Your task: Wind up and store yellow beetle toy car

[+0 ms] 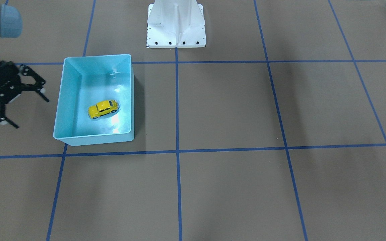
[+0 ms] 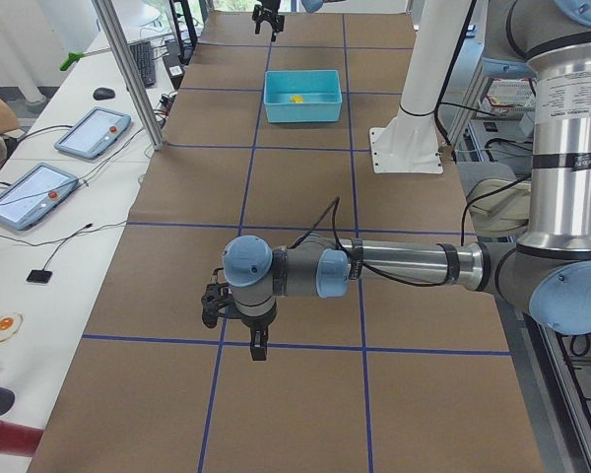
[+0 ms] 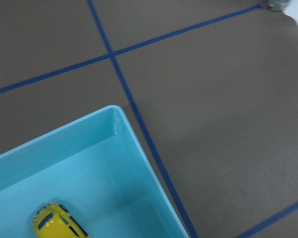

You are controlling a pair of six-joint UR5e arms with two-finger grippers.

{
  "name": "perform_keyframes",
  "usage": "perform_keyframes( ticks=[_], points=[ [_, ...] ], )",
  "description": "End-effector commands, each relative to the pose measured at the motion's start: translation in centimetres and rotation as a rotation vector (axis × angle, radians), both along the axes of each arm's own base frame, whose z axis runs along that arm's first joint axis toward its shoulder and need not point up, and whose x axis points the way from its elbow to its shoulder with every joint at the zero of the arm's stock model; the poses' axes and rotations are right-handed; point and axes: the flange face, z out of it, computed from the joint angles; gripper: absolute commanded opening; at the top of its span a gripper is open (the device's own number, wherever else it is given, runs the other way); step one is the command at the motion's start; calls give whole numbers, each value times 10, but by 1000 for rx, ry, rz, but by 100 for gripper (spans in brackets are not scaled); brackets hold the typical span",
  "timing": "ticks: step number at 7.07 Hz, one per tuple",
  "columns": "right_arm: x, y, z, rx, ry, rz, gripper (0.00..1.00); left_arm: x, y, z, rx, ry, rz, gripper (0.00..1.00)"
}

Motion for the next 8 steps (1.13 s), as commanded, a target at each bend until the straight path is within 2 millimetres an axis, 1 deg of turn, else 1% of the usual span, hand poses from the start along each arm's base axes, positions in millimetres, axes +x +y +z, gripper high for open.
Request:
perform_keyframes(
  ticks=[1,2,3,4,5,6,7,8],
  points=[
    [139,7,140,-448,-77,186,100,0,0,0,0,-1,0,100],
    [174,26,181,-530,-82,251,100,0,0,0,0,-2,0,100],
    [193,83,249,-647,-58,297,100,0,0,0,2,-2,0,100],
    [201,97,263,-638,-16,333,100,0,0,0,2,-4,0,100],
    [206,101,271,-630,57,374,100,-1,0,0,2,-4,-1,100],
    [207,100,271,-645,62,386,100,-1,0,0,1,-4,-2,100],
    [201,94,269,-680,72,376,100,-1,0,0,2,-4,-1,100],
    [200,68,247,-720,84,374,100,-1,0,0,2,-4,-1,100]
  ],
)
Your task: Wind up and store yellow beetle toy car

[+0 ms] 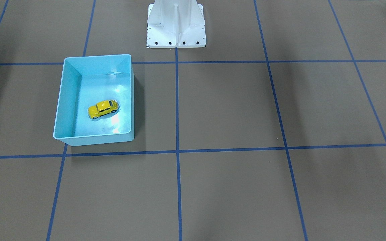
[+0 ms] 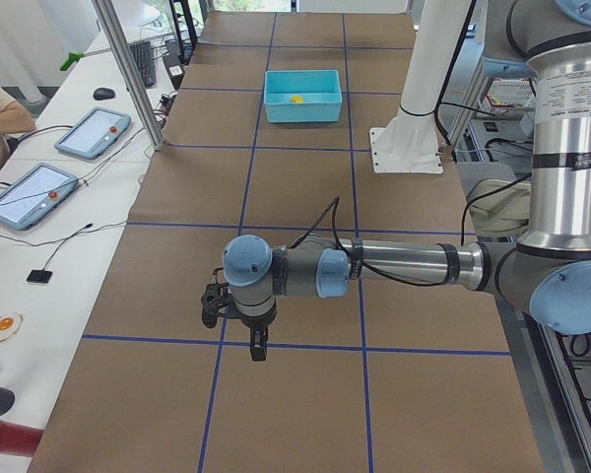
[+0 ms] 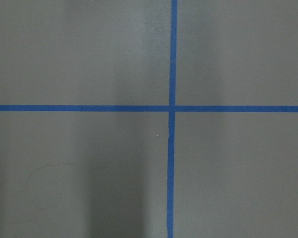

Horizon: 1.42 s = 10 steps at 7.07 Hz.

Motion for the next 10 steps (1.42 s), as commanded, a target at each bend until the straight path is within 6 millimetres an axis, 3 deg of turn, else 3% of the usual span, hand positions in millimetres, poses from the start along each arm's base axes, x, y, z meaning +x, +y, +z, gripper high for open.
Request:
perform_keyframes(
  ticks=[1,10],
  points=[
    [-1,-42,-35,-67,51,-2,100,1,0,0,-1,0,1,100],
    [-1,-33,-16,-90,58,-15,100,0,0,0,0,1,0,100]
  ],
)
